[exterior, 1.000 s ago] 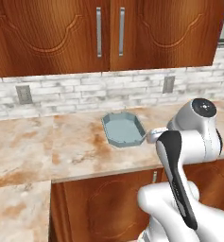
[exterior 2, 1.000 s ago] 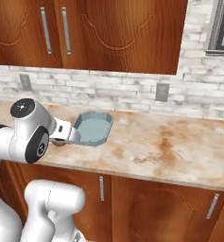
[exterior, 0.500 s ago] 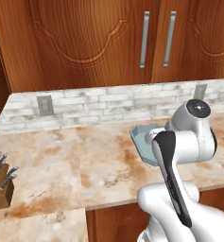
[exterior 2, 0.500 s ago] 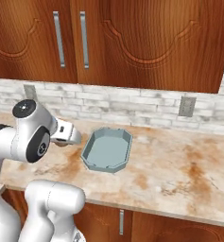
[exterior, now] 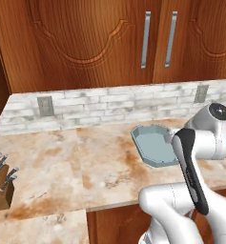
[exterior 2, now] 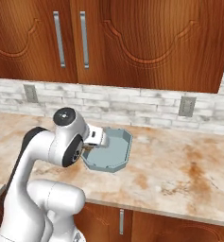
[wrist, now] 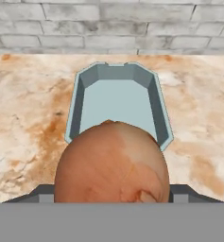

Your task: Place one onion and one fish in each tupperware on the nearby counter, to pack two identical lunches.

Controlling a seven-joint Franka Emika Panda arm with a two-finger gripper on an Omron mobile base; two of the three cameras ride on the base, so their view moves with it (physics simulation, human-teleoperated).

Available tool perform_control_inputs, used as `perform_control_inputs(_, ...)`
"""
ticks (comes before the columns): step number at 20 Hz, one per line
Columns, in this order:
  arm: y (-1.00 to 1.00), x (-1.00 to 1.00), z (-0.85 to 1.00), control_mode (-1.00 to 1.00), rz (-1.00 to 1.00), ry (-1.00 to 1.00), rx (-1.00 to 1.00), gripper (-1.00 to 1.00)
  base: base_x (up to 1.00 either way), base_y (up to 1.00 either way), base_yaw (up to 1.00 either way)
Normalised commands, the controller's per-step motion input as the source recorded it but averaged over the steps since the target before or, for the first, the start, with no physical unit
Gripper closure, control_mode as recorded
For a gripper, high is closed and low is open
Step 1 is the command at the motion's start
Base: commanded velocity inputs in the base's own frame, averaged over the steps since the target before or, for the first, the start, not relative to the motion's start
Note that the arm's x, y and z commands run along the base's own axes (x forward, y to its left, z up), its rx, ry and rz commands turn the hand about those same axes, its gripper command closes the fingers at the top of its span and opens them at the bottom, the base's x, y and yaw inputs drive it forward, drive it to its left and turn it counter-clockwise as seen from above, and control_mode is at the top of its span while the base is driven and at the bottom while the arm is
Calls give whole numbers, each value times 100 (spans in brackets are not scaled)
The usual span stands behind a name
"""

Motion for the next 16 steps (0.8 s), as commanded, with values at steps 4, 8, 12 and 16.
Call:
perform_control_inputs(4,-2,91,-37,-100,12,6,7,100,0,0,0)
perform_control_inputs(8,0,100,-46,-100,7,18,3,100,0,0,0)
perform_control_inputs(12,-1,94,-37,-100,0,30,0,100,0,0,0)
perform_control_inputs(16,-20,74,-33,-100,0,6,0,100,0,0,0)
